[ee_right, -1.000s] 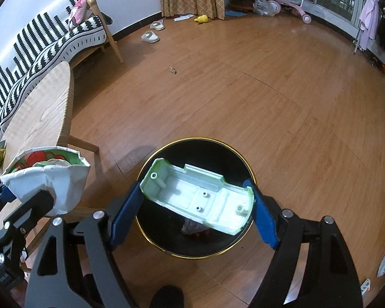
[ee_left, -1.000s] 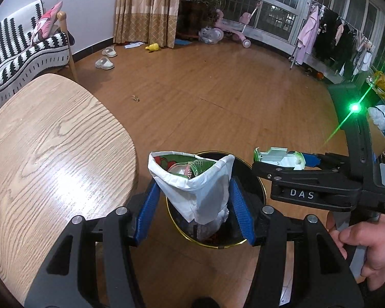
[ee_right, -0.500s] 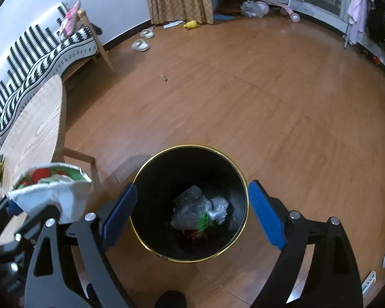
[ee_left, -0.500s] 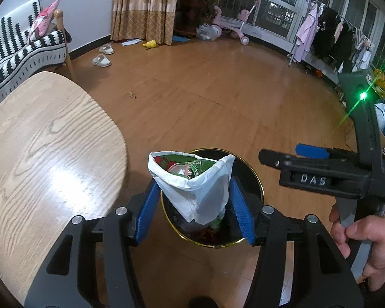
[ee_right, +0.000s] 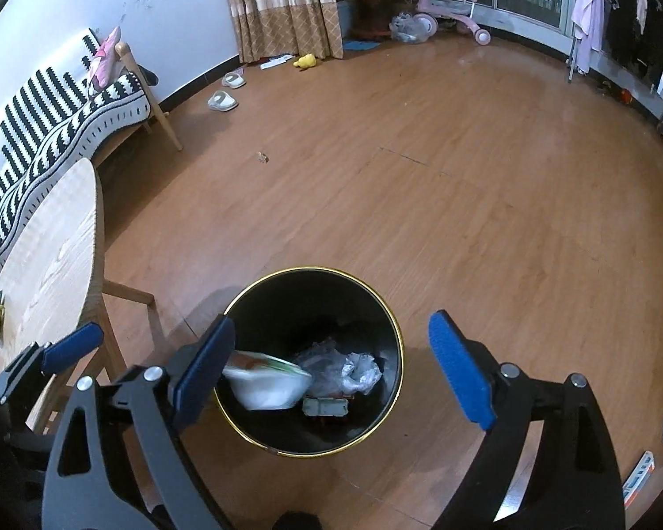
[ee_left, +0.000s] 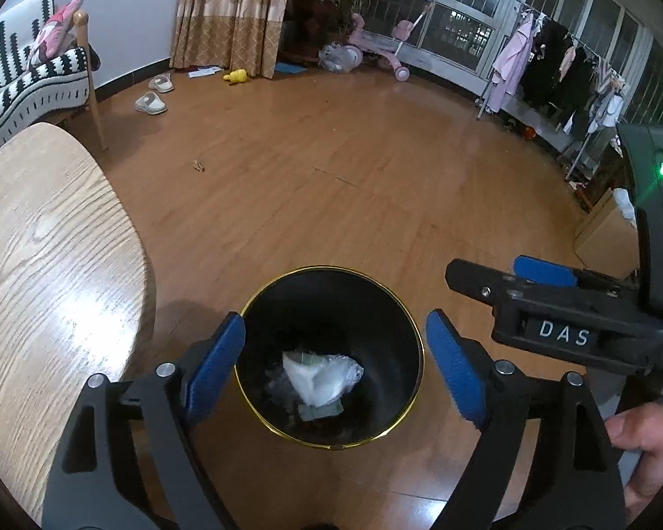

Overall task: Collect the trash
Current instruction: 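Open the left gripper over the bin, dropping the white paper cup, then move both tools back to the table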

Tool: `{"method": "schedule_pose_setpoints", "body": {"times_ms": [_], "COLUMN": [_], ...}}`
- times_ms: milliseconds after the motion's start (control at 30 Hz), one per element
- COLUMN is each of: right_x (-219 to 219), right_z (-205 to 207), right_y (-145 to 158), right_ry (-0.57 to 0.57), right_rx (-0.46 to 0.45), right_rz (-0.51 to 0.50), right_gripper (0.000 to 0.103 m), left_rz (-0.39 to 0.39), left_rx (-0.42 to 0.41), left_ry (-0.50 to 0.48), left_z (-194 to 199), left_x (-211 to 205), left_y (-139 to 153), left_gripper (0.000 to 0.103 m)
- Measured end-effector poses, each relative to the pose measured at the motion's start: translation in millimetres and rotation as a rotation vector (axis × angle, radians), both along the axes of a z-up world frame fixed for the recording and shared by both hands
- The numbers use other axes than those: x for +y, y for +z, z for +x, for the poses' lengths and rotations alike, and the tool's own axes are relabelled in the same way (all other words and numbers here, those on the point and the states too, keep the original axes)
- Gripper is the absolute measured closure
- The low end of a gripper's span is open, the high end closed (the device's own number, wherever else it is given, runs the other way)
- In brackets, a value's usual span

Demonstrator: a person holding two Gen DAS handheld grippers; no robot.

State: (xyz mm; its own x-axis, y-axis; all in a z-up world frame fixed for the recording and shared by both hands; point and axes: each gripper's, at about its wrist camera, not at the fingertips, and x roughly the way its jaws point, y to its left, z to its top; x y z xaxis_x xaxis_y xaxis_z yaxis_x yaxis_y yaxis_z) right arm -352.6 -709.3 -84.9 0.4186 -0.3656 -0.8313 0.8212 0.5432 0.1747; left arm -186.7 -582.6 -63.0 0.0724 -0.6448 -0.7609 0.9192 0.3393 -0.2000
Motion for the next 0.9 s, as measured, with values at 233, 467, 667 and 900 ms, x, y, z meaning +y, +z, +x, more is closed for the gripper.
{"method": "schedule_pose_setpoints", "body": {"times_ms": [233,467,667,900], "right_x": [2,41,99,205], "right_z": [8,71,157,260], "right_y": [5,29,38,57], "right_ry": [0.005,0.126,0.281,0.52], "right_rx": [-0.011,-0.044,-0.064,-0.076], "right_rz": [0.016,-0.018,-0.006,-0.041], "right_gripper": [0.016,0.016,0.016,0.016], "left_rz": [-0.003,-0.015,-0.016,0.004], "left_rx": [-0.019,-0.072,-0.112,-0.171], "left_ry": [0.054,0.202,0.407,0.647], "left_z": [19,71,135,200], "left_x": [25,90,182,309], "left_y": [12,43,70,85], "left_gripper": [0.013,0.01,0.01,0.01]}}
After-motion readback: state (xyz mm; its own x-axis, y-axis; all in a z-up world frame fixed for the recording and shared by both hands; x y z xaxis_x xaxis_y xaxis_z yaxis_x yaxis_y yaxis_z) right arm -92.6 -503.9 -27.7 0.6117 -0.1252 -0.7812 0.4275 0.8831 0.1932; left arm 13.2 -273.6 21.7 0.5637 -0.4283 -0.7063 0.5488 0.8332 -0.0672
